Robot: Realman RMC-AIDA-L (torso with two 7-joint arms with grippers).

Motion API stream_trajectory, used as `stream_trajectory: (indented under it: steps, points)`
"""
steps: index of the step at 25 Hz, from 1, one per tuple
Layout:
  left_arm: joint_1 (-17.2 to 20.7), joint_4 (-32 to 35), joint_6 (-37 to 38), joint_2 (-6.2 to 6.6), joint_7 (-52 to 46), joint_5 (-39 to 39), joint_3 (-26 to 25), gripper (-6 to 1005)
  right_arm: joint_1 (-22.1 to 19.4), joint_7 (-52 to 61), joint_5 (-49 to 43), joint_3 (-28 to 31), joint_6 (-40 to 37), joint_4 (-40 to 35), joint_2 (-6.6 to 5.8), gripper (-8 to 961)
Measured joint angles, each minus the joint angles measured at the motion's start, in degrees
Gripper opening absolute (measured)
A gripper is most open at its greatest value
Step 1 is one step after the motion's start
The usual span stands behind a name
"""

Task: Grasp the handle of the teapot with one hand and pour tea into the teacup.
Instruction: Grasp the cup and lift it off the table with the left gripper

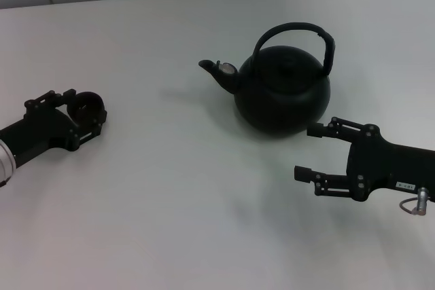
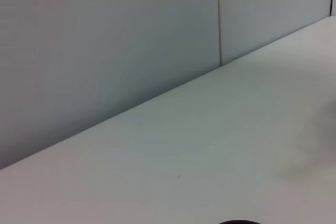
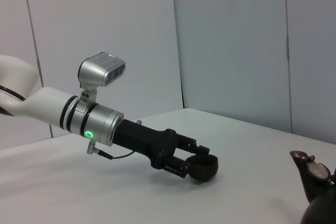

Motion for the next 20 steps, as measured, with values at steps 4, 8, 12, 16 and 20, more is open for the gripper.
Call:
stream_trajectory:
  steps: [4, 8, 12, 16, 20]
  points:
    - [-0.23, -0.01, 0.07, 0.0, -0.01, 0.02, 0.01, 717, -0.02, 0.06, 0.0, 0.0, 0.0, 0.0, 0.0, 820]
    - [-0.23, 0.04, 1.19, 0.01, -0.29, 0.02, 0.03, 689, -0.02, 0.1, 0.0, 0.0, 0.0, 0.0, 0.0, 820]
    - [-0.99, 0.57, 4.17, -0.32, -1.34, -0.05, 2.45, 690, -0.02, 0.11, 0.0, 0.0, -0.26, 0.0, 0.0, 820]
    - [-3.23, 0.71, 3.99, -0.81, -2.61, -0.38, 7.92, 690, -0.02, 0.13, 0.05, 0.13, -0.84, -0.03, 0.0, 820]
    - [-4.63, 0.23, 3.38, -0.97, -2.98, -0.46, 10.13, 690, -0.02, 0.14, 0.08, 0.17, -0.89, -0.16, 0.02, 820]
